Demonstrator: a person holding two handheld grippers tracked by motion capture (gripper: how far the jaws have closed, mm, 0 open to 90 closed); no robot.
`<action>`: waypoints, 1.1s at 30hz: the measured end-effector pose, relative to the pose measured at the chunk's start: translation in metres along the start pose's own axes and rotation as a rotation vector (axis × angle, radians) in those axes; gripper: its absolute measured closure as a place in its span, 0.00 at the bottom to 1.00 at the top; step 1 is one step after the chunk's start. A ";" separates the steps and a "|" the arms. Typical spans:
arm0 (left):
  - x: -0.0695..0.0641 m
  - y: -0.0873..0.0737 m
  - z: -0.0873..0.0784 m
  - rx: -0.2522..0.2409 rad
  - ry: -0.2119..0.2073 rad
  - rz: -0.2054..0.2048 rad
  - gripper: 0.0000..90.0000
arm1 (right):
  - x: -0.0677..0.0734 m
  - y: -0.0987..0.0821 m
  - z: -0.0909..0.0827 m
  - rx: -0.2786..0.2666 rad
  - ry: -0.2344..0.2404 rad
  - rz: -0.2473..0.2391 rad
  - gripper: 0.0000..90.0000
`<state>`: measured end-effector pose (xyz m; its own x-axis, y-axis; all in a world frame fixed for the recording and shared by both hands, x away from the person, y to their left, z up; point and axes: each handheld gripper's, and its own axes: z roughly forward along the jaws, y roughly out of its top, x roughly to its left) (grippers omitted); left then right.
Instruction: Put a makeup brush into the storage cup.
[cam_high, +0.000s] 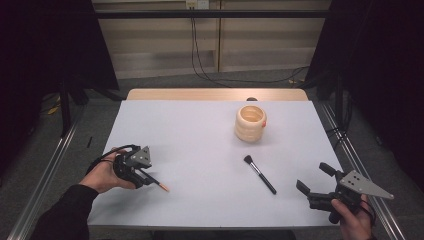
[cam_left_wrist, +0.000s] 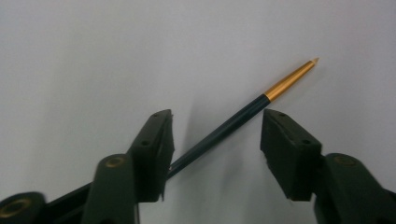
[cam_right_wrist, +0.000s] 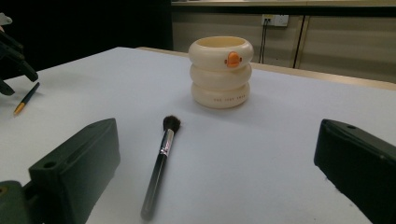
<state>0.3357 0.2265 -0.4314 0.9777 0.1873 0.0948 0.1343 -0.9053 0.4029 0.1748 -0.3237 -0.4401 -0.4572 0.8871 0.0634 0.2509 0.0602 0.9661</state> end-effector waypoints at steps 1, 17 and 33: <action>0.000 0.000 0.001 0.000 -0.003 0.006 0.52 | 0.000 0.000 0.000 0.002 0.002 0.001 0.00; -0.001 0.005 0.014 0.049 -0.055 0.047 0.67 | 0.000 0.000 0.000 0.005 0.004 0.000 0.00; 0.003 0.004 0.019 0.051 -0.133 -0.026 0.84 | 0.001 -0.001 0.001 0.009 0.012 0.000 0.00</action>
<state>0.3426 0.2165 -0.4465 0.9861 0.1617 -0.0379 0.1646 -0.9196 0.3568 0.1748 -0.3225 -0.4408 -0.4670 0.8817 0.0664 0.2584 0.0643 0.9639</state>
